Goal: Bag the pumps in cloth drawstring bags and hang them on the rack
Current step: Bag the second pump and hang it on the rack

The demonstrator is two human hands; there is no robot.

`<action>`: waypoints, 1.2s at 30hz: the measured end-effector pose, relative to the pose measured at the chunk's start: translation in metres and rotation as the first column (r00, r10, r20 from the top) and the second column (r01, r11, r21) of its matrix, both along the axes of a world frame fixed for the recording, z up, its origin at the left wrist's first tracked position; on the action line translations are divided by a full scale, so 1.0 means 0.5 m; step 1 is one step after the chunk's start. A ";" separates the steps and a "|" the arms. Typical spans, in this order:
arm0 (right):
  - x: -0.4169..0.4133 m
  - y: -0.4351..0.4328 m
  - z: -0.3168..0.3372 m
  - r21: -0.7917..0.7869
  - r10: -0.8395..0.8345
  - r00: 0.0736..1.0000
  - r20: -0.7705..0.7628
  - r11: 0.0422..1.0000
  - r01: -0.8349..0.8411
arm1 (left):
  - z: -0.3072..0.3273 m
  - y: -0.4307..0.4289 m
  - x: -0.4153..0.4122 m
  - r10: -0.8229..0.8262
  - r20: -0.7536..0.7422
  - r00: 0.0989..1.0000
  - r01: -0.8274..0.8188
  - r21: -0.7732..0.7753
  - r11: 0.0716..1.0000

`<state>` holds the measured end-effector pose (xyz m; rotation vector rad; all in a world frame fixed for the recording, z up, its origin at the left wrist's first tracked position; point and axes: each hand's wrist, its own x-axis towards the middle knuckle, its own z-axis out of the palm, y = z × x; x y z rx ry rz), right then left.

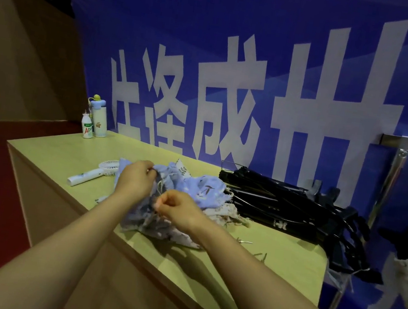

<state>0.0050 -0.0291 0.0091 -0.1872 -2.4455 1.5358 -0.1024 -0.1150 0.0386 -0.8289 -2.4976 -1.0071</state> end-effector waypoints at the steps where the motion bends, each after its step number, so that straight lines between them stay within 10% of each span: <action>1: -0.014 -0.004 0.000 0.057 0.011 1.000 -0.008 0.998 -0.010 | 0.012 0.004 -0.007 -0.014 0.025 1.000 0.014 0.023 1.000; 7: -0.078 0.029 0.049 0.390 -0.206 0.973 -0.100 0.892 0.229 | 0.085 0.014 -0.044 -0.110 0.179 0.978 0.095 0.091 0.991; 12: -0.095 0.101 0.101 0.335 -0.410 0.905 -0.116 0.841 0.424 | 0.106 0.018 -0.032 -0.439 0.346 0.829 0.419 0.136 0.898; 17: -0.115 0.122 0.090 0.204 -0.347 0.928 -0.133 0.907 0.368 | 0.095 0.074 -0.058 -0.355 0.191 0.915 0.289 0.304 0.908; 24: -0.142 0.109 0.097 0.605 -0.369 0.929 0.033 0.747 0.275 | 0.111 0.156 -0.063 -0.234 0.332 0.914 0.041 0.498 0.866; 30: -0.136 0.136 0.106 0.533 -0.329 0.939 -0.103 0.778 0.331 | 0.112 0.202 -0.054 -0.157 0.277 0.948 0.014 0.455 0.890; 33: -0.088 0.209 0.082 0.285 -0.484 0.813 -0.324 0.769 0.572 | 0.101 0.218 -0.069 -0.155 0.279 0.948 0.008 0.464 0.886; 36: -0.030 0.317 0.057 0.331 -0.696 0.650 -0.304 0.563 0.757 | 0.088 0.252 -0.056 -0.195 0.307 0.931 0.025 0.480 0.877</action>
